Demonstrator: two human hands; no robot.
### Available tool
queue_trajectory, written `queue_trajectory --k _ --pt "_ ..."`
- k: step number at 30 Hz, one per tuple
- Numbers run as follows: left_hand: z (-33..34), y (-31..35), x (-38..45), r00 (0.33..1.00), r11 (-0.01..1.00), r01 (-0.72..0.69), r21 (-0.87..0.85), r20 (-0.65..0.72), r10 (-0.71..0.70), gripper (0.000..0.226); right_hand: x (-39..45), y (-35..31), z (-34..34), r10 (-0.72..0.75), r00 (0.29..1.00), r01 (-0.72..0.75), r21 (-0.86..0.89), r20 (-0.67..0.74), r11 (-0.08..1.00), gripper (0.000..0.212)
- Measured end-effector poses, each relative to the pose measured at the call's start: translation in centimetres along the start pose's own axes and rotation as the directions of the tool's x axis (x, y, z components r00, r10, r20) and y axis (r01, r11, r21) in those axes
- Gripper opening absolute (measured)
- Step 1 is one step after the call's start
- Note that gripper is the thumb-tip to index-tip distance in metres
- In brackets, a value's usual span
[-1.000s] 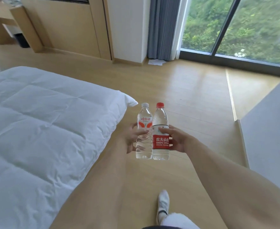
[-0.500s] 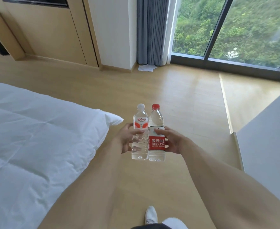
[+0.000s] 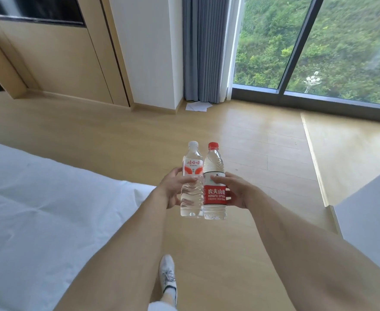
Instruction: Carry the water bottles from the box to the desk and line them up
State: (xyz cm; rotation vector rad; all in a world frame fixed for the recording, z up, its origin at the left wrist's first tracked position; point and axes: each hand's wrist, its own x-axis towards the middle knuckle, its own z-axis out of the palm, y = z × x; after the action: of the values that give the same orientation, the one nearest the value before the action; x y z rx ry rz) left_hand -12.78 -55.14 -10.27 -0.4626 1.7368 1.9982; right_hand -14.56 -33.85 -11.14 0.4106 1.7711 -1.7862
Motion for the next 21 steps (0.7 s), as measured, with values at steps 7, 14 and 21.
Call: queue_trajectory --k 7,14,21 --pt "-4.8 7.6 11.7 1.0 1.0 -0.003 -0.005 0.03 0.003 0.065 11.2 -8.5 1.6 0.012 0.999 -0.013 -0.018 -0.035 1.0 0.034" --pt "-10.2 15.6 21.5 0.999 1.0 -0.002 -0.008 0.038 0.002 0.062 21.2 -17.0 4.3 0.009 0.999 -0.01 -0.026 -0.041 1.0 0.035" --pt "-14.5 20.7 29.6 1.0 1.0 -0.007 -0.021 -0.002 0.007 0.067 30.5 -23.2 6.1 0.002 1.0 -0.003 -0.041 -0.006 0.999 0.033"
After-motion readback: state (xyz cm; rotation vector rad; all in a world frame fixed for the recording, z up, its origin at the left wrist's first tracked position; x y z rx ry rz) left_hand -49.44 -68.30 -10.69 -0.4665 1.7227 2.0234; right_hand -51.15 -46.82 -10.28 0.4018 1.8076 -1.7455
